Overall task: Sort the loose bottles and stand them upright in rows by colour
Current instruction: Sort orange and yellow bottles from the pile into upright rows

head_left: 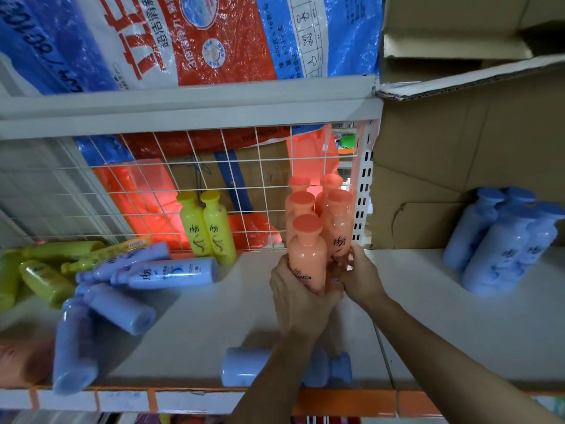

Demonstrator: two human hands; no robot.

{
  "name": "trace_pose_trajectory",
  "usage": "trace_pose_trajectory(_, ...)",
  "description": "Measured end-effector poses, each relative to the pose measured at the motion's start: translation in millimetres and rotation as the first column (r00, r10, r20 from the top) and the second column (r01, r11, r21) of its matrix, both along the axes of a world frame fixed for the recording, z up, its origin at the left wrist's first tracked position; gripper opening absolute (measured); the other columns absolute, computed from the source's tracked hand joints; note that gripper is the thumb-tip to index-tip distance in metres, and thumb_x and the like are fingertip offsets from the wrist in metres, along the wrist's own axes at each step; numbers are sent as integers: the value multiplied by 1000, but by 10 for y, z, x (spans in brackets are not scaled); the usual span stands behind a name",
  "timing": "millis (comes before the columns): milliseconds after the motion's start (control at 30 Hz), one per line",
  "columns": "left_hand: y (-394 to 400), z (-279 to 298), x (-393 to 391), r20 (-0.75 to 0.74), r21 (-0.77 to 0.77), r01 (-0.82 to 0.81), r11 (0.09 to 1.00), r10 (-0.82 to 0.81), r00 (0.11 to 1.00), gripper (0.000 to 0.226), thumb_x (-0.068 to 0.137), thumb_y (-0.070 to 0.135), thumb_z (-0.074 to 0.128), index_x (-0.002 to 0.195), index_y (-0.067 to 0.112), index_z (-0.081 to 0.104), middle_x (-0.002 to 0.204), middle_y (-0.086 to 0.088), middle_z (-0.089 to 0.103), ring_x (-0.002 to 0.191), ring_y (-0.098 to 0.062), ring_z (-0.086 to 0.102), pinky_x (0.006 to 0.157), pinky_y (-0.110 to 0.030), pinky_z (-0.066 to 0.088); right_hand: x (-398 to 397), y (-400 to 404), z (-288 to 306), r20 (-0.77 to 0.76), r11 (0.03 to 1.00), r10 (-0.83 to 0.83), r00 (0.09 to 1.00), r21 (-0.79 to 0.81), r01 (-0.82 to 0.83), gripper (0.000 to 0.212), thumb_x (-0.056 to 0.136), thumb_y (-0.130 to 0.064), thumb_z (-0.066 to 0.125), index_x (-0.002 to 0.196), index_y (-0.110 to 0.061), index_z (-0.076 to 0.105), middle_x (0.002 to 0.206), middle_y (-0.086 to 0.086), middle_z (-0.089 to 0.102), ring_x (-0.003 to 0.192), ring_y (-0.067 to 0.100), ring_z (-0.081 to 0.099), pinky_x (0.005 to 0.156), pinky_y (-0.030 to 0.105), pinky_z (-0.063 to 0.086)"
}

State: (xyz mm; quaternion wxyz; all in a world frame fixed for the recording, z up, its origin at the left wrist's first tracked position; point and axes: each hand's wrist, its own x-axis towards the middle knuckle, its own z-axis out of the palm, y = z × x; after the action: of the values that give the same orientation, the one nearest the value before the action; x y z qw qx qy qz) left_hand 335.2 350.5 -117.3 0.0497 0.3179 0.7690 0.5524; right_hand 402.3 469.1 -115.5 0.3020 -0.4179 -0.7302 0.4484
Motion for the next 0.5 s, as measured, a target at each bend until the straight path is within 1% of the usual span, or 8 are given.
trace_pose_trajectory(67,-2,33,-17,25,-17,-29,999,30,999,98,51,42,90,132,22,38,119,1,37,111,-11,37,90,-29,41,48,24,-13,60,999,-40,997,-20,42,59,78,-27,73,127,-9,45,125,9,55,115,29,54,83,34,47)
trace_pose_trajectory(133,-50,13,-74,41,32,5,999,-6,999,88,54,38,89,128,26,43,116,4,44,109,-12,47,89,-27,45,110,18,-32,79,997,-67,995,-25,69,69,78,-33,74,133,-8,41,133,11,49,120,29,49,94,37,43)
trace_pose_trajectory(167,-86,5,-90,80,80,48,996,-54,995,82,56,34,89,125,31,45,115,7,50,107,-10,54,88,-26,49,138,-7,-30,47,997,-76,996,-21,77,64,79,-31,73,130,-8,42,130,10,50,117,27,51,93,35,43)
trace_pose_trajectory(233,-160,5,-80,192,176,172,969,-205,960,77,60,21,88,119,39,41,113,12,58,102,-1,61,81,-18,52,190,-93,-1,-34,997,-73,997,-25,72,45,83,-26,69,119,-10,50,118,6,55,108,24,55,83,22,44)
trace_pose_trajectory(300,-197,13,-24,203,200,293,935,-332,921,72,68,6,83,116,33,37,116,9,56,102,4,59,78,-10,49,244,-199,44,-134,999,-4,991,-36,-1,20,87,-11,63,106,-12,56,104,0,61,101,21,59,70,7,44)
trace_pose_trajectory(333,-202,5,0,187,184,334,924,-367,911,68,72,4,80,115,32,36,119,6,53,104,3,57,79,-6,46,276,-243,64,-164,998,47,985,-37,-54,21,86,-1,58,103,-12,58,99,-3,63,98,19,61,68,4,44)
trace_pose_trajectory(400,-201,-8,41,169,133,370,919,-389,906,63,76,12,78,121,30,38,122,5,42,107,4,52,81,-2,43,362,-306,117,-195,983,165,967,-44,-177,34,78,8,56,105,-13,58,97,-6,64,93,14,61,69,5,46)
trace_pose_trajectory(500,-175,-15,45,187,93,372,923,-383,904,66,73,33,73,131,31,42,124,7,34,111,5,49,90,-8,45,488,-338,187,-189,930,350,918,-45,-364,56,69,-15,68,121,-21,50,110,-8,63,99,-1,60,78,10,47)
